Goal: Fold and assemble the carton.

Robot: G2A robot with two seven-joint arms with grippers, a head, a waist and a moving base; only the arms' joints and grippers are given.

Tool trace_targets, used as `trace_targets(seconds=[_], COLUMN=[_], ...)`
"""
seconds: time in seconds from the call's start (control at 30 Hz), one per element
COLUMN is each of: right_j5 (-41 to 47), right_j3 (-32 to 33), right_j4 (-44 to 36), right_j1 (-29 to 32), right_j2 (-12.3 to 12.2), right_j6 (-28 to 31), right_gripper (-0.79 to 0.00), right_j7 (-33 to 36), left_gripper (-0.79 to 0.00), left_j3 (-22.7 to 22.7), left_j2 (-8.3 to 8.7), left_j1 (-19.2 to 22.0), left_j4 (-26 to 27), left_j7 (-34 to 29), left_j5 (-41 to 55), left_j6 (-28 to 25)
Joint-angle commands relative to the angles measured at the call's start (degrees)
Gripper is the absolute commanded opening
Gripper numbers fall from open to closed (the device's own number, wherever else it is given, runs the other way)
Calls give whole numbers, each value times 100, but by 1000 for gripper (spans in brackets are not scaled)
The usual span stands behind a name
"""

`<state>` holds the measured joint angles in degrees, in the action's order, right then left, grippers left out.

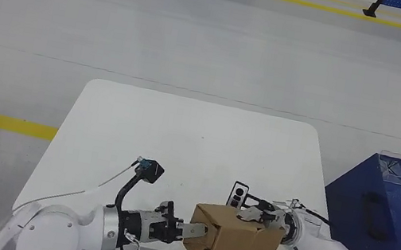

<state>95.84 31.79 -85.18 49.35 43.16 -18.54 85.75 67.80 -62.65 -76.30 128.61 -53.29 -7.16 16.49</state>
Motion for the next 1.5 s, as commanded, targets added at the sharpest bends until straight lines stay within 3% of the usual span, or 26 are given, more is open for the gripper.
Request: trace_targets(seconds=[0.0, 0.4, 0.57, 0.87, 1.1, 1.27, 1.47], right_j5=[-12, 37, 37, 37, 35, 1816, 4361], right_j3=[-12, -5, -5, -5, 4, 565, 1218], right_j4=[-19, -1, -1, -1, 10, -51, -323], right_j1=[1, 37, 37, 37, 42, 86, 399], right_j2=[-11, -69, -69, -69, -69, -129, -413], right_j6=[3, 14, 14, 14, 16, -1107, -1511], right_gripper=[-785, -785, -785, -785, -785, -785, -785], right_j7=[3, 14, 14, 14, -62, -1807, -6473], left_gripper=[0, 0, 0, 0, 0, 0, 0], left_j3=[-94, -412, 68, 1520, 1520, 1520, 1520], left_j2=[-8, -26, 23, 152, 152, 152, 152], left_j1=[66, 259, 61, -694, -694, -694, -694], left_j4=[-47, -147, 33, -116, -116, -116, -116], left_j7=[34, 163, 242, 188, 188, 188, 188], left_j5=[-9, -118, 151, 1000, 1000, 1000, 1000], left_j6=[53, 189, 176, -452, -452, -452, -452])
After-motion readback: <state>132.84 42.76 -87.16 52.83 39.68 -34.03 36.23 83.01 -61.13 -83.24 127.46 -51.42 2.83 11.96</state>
